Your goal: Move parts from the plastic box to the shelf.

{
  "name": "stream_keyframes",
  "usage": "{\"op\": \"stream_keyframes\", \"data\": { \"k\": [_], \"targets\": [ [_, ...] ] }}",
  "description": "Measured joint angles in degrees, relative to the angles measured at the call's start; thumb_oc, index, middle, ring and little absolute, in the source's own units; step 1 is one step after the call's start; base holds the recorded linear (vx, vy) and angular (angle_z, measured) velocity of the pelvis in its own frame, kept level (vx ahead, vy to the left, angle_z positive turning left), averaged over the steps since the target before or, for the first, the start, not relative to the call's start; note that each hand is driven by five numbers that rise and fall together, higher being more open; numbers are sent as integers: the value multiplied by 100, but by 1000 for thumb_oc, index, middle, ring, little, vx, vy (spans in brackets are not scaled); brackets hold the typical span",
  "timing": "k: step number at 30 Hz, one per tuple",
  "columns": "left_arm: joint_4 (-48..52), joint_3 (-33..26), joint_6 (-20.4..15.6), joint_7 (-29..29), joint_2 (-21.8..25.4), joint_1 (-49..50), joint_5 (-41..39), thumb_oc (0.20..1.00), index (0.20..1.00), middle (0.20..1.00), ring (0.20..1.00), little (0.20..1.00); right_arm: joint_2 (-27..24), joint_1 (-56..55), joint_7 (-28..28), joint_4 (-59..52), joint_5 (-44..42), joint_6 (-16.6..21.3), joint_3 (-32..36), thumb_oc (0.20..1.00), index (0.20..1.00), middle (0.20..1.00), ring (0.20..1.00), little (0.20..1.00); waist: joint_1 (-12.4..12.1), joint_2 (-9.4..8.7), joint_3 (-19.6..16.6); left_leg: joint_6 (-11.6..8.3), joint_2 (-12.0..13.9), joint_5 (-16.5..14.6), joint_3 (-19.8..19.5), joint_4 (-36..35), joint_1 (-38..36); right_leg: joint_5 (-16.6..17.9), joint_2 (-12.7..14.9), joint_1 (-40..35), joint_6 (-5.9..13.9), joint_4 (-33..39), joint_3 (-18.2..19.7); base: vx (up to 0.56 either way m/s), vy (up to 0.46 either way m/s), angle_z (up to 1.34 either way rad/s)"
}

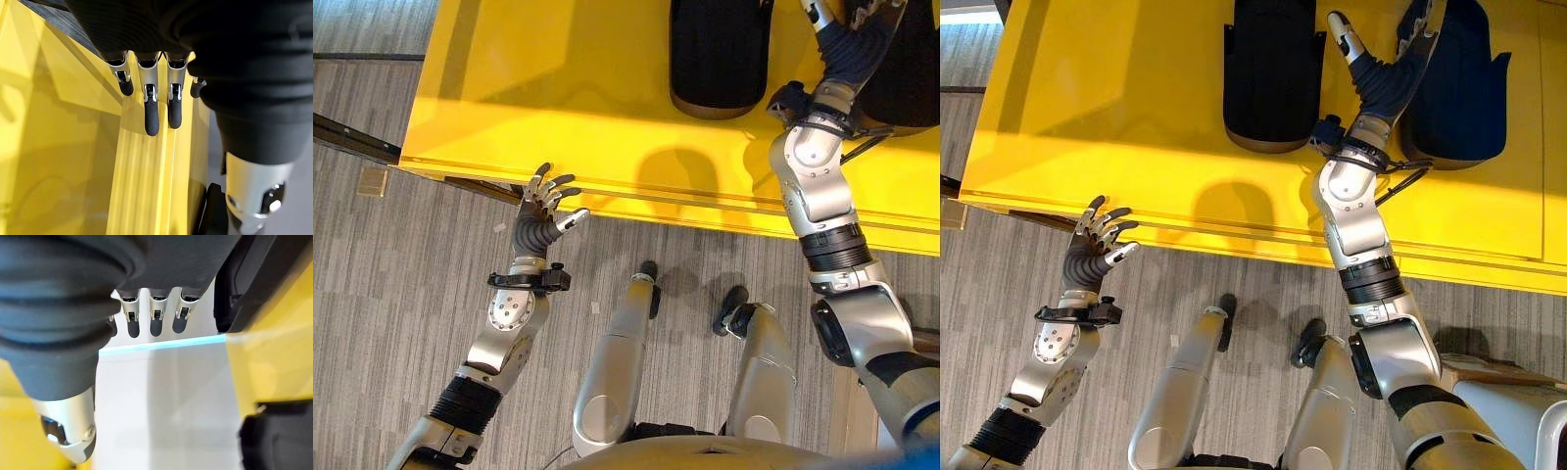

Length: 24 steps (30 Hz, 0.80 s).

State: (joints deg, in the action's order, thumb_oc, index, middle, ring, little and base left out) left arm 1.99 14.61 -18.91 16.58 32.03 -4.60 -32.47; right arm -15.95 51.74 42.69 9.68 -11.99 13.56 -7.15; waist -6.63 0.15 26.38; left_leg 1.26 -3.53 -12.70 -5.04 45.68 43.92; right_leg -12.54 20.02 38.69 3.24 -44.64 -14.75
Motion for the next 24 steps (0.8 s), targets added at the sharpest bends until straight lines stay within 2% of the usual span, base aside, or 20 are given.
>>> {"op": "stream_keyframes", "data": {
  "k": [3,5,11,15,17,20,24],
  "targets": [
    [-2,-18,74,2,0,61,5,1000,1000,1000,1000,1000,165,-341,-114,-357,97,93,-12,1000,1000,1000,1000,1000,29,-30,15,-5,18,-4,1,-75,-147,16,-12,-144,-3,96,-3,36,-8,-4],
    [-4,-118,108,3,2,185,45,1000,1000,1000,1000,1000,282,-998,-337,-1020,89,260,-155,1000,1000,1000,1000,1000,49,-90,34,-14,88,40,50,-319,-374,145,-106,-355,21,404,0,28,-13,-16],
    [-105,-160,259,2,6,443,58,1000,1000,1000,1000,1000,380,-1811,-828,-1123,-201,402,-379,1000,1000,1000,1000,1000,125,-169,32,-48,166,252,155,-1018,-985,478,-276,-949,75,1218,-19,59,-4,-12],
    [-199,-173,348,-124,1,666,60,1000,1000,1000,1000,1000,284,-2635,-1747,-1246,-878,489,-842,1000,1000,1000,1000,1000,190,-290,-15,-3,204,513,217,-1765,-1585,824,-401,-1559,197,2080,-92,97,25,-6],
    [-360,-158,469,-238,-23,836,59,1000,1000,1000,1000,1000,16,-3310,-2271,-1319,-1089,428,-958,1000,1000,1000,1000,1000,252,-342,-47,21,196,663,273,-2284,-2127,1077,-464,-2143,245,2724,-142,150,69,-12],
    [-431,-265,520,-403,-16,1237,59,1000,1000,1000,1000,1000,-223,-4028,-2629,-1332,-1199,379,-621,1000,1000,1000,1000,1000,439,-521,-266,20,147,790,353,-2885,-2618,1328,-500,-2636,314,3417,-182,144,139,-7],
    [-468,-266,722,-561,-36,1537,62,1000,1000,1000,1000,1000,-241,-4557,-2891,-1421,-1367,224,-325,1000,1000,1000,1000,1000,496,-578,-631,50,98,1010,447,-3428,-2959,1566,-511,-2923,380,3988,-173,71,131,-11]
  ]
}}
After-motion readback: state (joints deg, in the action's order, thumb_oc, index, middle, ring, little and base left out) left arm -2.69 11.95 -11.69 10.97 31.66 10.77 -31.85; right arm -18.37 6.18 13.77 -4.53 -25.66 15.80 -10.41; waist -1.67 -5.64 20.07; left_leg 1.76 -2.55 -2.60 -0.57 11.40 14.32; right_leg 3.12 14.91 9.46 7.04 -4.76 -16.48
